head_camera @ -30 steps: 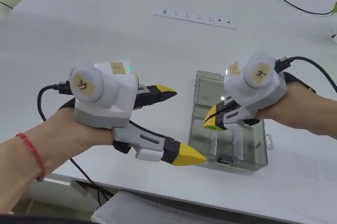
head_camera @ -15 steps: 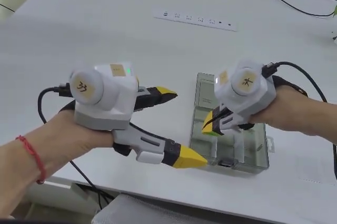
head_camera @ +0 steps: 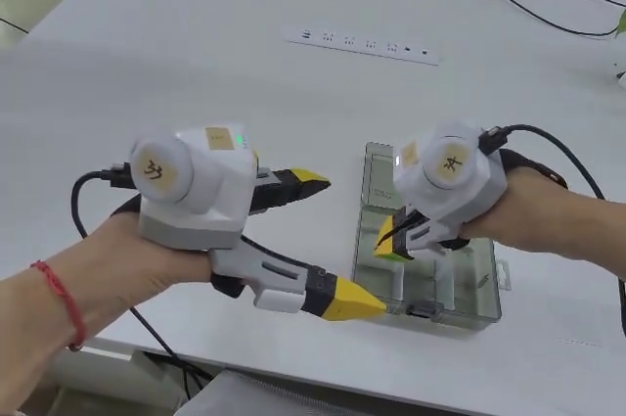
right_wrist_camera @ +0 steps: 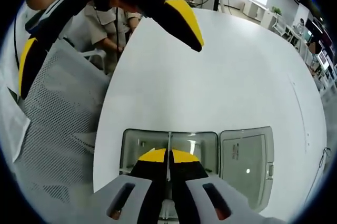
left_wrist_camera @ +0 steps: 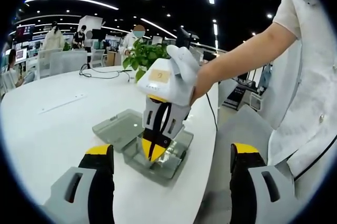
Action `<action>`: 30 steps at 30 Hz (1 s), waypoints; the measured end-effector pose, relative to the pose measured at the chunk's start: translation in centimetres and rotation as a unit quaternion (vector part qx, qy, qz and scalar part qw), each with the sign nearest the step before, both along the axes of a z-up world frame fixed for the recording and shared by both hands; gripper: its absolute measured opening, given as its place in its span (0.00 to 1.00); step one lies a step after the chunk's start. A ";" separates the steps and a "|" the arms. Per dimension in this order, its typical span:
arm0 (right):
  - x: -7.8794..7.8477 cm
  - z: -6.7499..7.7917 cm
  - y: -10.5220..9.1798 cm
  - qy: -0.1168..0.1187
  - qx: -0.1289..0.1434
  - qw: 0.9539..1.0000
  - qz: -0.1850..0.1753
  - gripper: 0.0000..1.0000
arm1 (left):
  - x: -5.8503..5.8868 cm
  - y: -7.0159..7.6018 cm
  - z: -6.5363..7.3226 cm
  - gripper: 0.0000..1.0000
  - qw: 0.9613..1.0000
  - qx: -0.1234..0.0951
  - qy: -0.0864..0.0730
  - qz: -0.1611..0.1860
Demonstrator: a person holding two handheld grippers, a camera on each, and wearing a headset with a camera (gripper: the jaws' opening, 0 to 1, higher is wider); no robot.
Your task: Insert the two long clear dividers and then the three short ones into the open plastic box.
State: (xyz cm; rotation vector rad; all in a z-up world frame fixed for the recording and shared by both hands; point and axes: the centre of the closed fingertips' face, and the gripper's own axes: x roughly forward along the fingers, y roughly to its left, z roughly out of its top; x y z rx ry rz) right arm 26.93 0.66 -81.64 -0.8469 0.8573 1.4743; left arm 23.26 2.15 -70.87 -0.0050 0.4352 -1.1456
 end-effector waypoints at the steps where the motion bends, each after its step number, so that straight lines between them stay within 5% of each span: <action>1: 0.0 0.0 0.0 0.001 0.000 1.000 -0.001 0.03 | 0.0 0.0 0.0 0.93 1.000 0.000 0.000 0.000; 8: 0.2 0.5 0.2 0.003 0.013 1.000 -0.018 0.10 | -0.1 0.1 0.1 0.93 1.000 0.003 0.000 0.000; 16: 0.8 3.6 0.2 0.012 0.063 0.996 -0.054 0.13 | 0.0 0.0 0.2 0.93 1.000 0.000 0.000 0.003; 30: 1.8 8.9 -2.7 0.014 0.129 0.984 -0.122 0.23 | 0.2 -0.1 0.5 0.93 1.000 -0.003 0.000 0.004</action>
